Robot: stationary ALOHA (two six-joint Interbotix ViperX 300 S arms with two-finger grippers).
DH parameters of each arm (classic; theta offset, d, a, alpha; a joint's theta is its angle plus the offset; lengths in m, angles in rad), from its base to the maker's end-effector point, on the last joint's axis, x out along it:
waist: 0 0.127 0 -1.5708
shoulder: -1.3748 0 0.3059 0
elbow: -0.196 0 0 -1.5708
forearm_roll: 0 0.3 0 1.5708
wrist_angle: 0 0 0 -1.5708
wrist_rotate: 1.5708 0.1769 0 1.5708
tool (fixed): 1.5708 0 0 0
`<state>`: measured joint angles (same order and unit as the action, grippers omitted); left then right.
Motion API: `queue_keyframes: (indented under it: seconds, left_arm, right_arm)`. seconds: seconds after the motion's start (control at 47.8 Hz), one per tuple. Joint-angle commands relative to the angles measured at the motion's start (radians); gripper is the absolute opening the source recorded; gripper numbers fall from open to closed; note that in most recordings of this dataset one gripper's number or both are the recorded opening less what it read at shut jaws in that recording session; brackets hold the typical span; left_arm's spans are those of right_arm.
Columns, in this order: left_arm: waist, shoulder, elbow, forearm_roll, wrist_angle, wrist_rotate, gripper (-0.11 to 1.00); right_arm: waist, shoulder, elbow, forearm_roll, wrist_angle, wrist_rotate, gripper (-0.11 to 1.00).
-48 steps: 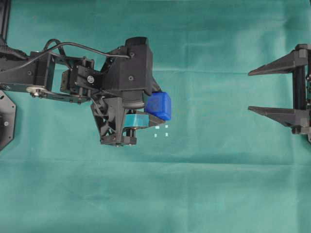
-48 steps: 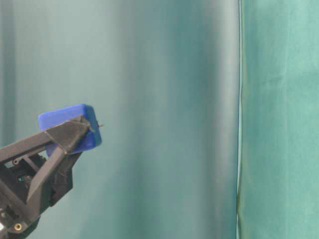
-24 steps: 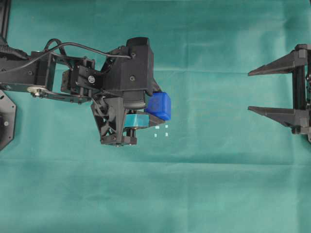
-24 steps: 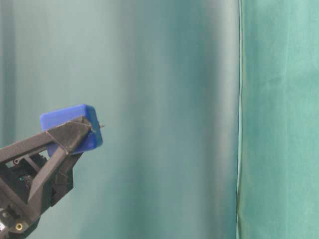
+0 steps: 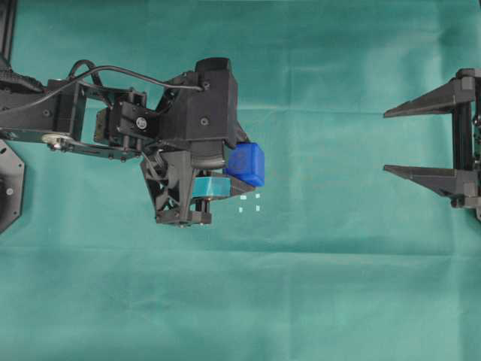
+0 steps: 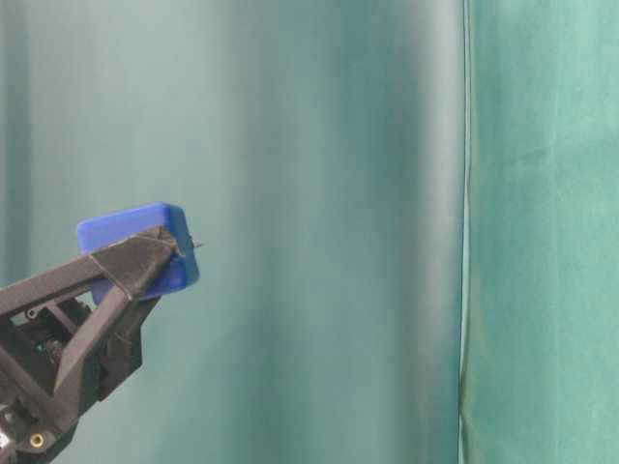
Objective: Handover the blue block to the right arm after grasping it with the left arm, then place it in the designated position.
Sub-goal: 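Lift the cube with the left gripper and raise it upright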
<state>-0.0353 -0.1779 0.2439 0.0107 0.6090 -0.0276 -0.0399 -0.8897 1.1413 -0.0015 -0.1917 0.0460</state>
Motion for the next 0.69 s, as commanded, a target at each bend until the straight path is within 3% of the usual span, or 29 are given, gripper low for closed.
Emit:
queue_keyframes:
  seconds: [0.0,0.377,0.669]
  left_arm:
    - [-0.003,-0.026,-0.021,0.002,-0.005,0.0,0.46]
    - [-0.005,-0.035,-0.008,0.002,-0.025,0.002,0.46]
    - [-0.005,-0.114,0.095,0.003,-0.196,0.002,0.46]
  right_arm:
    - [0.0,0.005,-0.026,0.0,-0.005,-0.002,0.94]
    - [0.0,0.005,-0.028,-0.003,-0.002,-0.002,0.94]
    - [0.0,0.005,-0.029,-0.006,-0.002,-0.003,0.94]
